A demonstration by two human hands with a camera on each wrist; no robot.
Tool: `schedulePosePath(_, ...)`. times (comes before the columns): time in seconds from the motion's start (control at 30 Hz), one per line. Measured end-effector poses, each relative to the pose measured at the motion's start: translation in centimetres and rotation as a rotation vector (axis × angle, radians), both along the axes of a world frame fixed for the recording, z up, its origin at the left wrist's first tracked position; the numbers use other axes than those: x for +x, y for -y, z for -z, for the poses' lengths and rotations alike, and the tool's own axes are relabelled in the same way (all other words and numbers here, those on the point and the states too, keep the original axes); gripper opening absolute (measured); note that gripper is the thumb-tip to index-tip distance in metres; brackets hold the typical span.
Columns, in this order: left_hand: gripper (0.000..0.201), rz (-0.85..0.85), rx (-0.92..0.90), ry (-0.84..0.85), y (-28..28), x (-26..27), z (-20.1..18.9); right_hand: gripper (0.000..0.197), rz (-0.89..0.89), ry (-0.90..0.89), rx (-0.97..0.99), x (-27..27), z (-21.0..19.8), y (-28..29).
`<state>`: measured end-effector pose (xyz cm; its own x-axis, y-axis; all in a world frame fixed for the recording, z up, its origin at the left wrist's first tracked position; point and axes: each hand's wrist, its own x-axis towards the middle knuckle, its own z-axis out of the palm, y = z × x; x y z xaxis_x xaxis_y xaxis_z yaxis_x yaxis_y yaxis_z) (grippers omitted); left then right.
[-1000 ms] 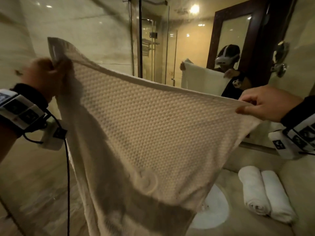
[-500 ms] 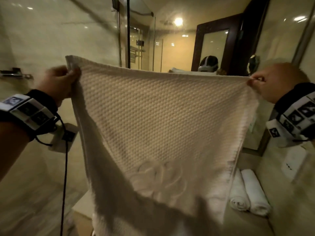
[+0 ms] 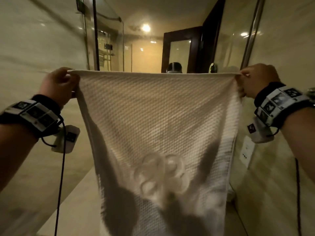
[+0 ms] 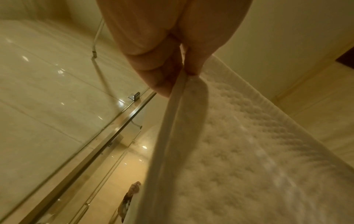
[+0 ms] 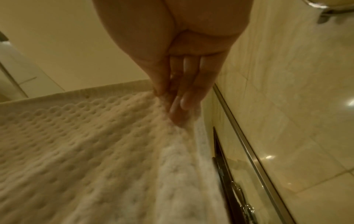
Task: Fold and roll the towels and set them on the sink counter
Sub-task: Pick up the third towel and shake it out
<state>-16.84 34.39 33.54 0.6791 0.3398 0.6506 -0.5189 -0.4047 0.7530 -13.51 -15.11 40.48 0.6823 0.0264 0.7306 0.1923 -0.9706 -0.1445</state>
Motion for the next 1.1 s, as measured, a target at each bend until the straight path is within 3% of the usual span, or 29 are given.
schedulePosePath(0.13, 0.028, 0.068, 0.016, 0.046, -0.4, 0.0, 0.5, 0.025, -0.102, 0.118, 0.047, -0.6, 1.1, 1.2)
schedulePosePath(0.23, 0.036, 0.155, -0.034, 0.112, -1.0, -0.3, 0.8, 0.017, -0.291, 0.116, 0.187, -1.0, 1.8, 1.9)
schedulePosePath(0.3, 0.037, 0.245, -0.086, 0.153, -0.6, -0.6, 0.6, 0.029, -0.495, 0.099, 0.293, -1.4, 1.7, 1.6)
schedulePosePath(0.4, 0.019, 0.438, -0.148, 0.134, 1.5, -0.8, 0.1, 0.041, -0.771, 0.044, 0.389, -2.1, 1.3, -1.4)
schedulePosePath(0.57, 0.02, 0.748, -0.03, -0.017, 7.6, 0.4, 0.4, 0.05, -0.907, -0.132, 0.178, -2.3, 1.9, -8.0)
schedulePosePath(0.7, 0.024, 0.993, 0.035, -0.129, 12.4, 0.5, 0.5, 0.019, -1.089, -0.334, 0.098, -2.7, 2.7, -12.3)
schedulePosePath(0.8, 0.011, 1.144, -0.004, -0.181, 14.1, 0.9, 1.3, 0.019, -1.124, -0.354, 0.06, -2.4, 3.3, -13.6)
schedulePosePath(0.9, 0.014, 1.179, -0.037, -0.202, 14.6, 1.4, 2.0, 0.026, -1.17, -0.333, 0.044, -2.0, 3.7, -14.0)
schedulePosePath(0.97, 0.013, 1.161, -0.066, -0.199, 15.1, 1.6, 2.2, 0.02, -1.165, -0.35, 0.077, -1.6, 4.0, -13.7)
schedulePosePath(1.03, 0.016, 1.089, -0.114, -0.189, 15.7, 2.0, 2.2, 0.008, -1.11, -0.356, 0.11, -1.1, 4.5, -13.3)
schedulePosePath(1.1, 0.022, 0.943, -0.121, -0.174, 16.2, 2.5, 2.1, 0.016, -1.021, -0.363, 0.14, -0.9, 5.0, -13.0)
